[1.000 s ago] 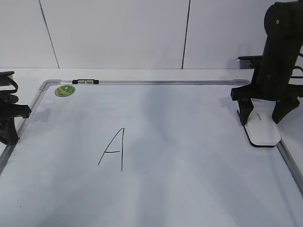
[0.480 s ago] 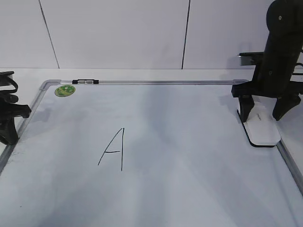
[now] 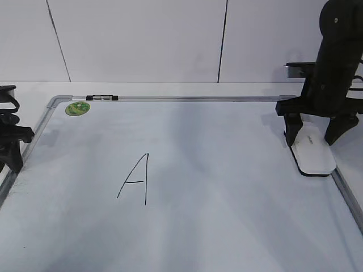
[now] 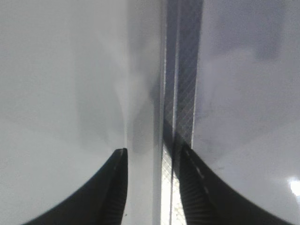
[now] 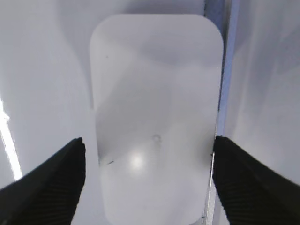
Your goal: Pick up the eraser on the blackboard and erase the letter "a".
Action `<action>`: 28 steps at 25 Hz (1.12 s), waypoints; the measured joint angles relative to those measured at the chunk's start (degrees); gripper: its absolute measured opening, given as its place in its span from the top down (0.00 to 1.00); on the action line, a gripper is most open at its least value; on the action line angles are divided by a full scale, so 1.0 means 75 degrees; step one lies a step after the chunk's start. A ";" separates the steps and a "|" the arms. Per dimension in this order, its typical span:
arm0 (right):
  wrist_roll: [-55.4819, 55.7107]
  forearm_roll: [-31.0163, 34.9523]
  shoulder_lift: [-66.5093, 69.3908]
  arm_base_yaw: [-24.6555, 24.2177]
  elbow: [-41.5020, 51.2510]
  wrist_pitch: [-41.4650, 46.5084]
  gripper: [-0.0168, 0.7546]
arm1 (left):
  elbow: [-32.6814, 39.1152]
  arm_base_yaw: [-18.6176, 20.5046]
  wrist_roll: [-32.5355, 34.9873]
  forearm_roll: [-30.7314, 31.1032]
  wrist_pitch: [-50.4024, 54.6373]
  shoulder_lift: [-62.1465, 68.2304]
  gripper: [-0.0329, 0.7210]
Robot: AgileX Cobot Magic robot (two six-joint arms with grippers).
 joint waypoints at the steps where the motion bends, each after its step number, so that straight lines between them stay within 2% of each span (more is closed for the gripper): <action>1: 0.0000 0.0000 0.0000 0.0000 0.0000 0.0000 0.11 | -0.0012 0.0000 0.0000 0.0015 0.0069 -0.0006 0.57; 3: 0.0000 0.0000 0.0000 0.0000 0.0000 0.0000 0.11 | -0.0112 0.0000 0.0000 0.0047 0.0188 -0.0103 0.51; 6: 0.0000 0.0000 -0.0055 0.0000 0.0000 0.0000 0.11 | -0.0318 0.0000 0.0000 0.0089 0.0355 -0.0305 0.48; 18: 0.0000 0.0017 -0.0751 0.0000 -0.0122 0.0000 0.11 | -0.0918 0.0000 0.0000 0.0161 0.1142 -0.1024 0.47; 28: 0.0029 0.0119 -0.2641 0.0000 -0.0122 0.0061 0.12 | -0.1050 0.0000 0.0000 -0.0229 0.1652 -0.2222 0.46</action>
